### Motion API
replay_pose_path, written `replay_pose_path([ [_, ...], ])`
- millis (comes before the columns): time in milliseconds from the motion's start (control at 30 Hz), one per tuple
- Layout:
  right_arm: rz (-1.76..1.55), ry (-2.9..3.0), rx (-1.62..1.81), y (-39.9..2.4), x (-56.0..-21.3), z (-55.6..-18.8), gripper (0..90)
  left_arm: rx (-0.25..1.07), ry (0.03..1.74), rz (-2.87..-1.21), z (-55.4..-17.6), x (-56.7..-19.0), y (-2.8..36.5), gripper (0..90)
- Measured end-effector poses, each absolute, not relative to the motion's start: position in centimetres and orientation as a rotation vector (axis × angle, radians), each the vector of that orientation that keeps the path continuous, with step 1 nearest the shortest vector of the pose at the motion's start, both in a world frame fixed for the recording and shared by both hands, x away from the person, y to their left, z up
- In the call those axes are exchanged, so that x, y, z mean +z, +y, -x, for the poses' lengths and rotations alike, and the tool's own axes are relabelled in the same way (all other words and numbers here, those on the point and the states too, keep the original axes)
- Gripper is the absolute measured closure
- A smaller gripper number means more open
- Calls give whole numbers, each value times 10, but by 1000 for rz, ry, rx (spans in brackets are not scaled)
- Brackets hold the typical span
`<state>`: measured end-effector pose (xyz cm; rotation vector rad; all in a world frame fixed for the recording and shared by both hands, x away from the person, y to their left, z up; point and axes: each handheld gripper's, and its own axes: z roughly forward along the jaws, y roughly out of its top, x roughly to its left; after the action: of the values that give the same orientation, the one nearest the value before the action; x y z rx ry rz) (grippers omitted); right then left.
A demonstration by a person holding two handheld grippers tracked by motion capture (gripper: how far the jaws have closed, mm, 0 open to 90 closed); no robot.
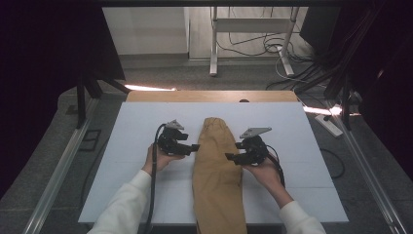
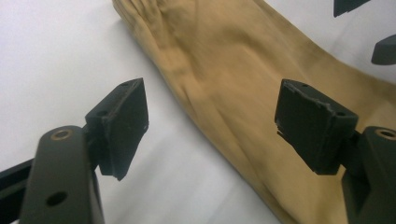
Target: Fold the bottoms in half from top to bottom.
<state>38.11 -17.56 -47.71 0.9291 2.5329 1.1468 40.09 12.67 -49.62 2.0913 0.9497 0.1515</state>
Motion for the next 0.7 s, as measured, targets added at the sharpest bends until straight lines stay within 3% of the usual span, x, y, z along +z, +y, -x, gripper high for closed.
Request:
replay_pose_path([
  [700,-1042,2510,1113,-179,-488,-428,364,122,985,-2124,-436,-513,104,247],
])
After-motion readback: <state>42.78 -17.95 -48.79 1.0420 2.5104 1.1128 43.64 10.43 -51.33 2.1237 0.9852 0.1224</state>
